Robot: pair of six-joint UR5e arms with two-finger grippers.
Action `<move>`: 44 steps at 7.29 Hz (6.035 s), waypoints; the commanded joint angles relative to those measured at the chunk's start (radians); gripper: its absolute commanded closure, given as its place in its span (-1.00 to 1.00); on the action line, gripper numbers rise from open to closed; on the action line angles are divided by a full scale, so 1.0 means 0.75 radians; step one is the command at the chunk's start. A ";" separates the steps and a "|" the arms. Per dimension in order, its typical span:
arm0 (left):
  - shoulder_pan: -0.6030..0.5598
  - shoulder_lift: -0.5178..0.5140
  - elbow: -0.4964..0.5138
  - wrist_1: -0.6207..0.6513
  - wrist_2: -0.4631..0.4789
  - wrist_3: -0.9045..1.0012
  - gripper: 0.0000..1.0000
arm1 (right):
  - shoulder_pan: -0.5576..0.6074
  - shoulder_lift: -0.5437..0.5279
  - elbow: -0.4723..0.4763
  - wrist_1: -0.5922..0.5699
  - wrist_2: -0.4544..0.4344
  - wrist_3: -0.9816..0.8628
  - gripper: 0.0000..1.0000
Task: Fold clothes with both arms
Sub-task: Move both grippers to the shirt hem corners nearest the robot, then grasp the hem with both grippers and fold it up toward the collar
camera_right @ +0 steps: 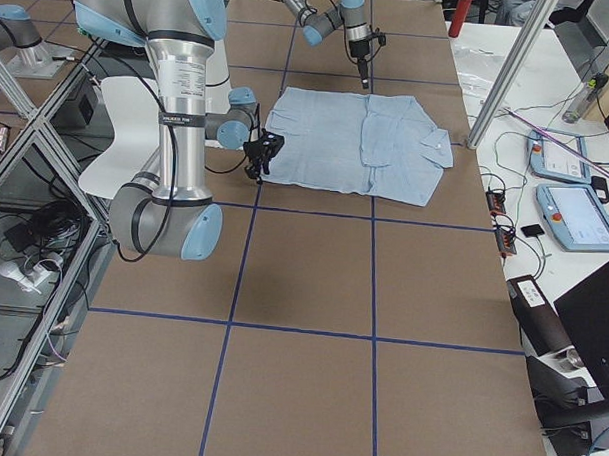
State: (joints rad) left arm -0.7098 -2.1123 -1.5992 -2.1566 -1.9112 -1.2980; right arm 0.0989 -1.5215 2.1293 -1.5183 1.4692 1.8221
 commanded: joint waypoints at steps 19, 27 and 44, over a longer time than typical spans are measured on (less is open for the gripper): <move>0.592 0.530 -0.682 0.458 0.345 -0.627 -0.73 | 0.066 0.012 0.047 -0.002 -0.022 -0.002 1.00; 0.672 0.530 -0.570 0.458 0.376 -0.669 -0.21 | 0.064 0.012 0.045 -0.002 -0.026 0.000 1.00; 0.409 0.401 -0.969 0.746 0.380 -0.833 1.00 | 0.272 0.010 0.323 -0.013 -0.215 0.174 1.00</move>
State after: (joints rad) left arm -0.3308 -1.7769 -2.3603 -1.5971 -1.6226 -1.9515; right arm 0.2155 -1.5395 2.3809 -1.5253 1.3002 1.9466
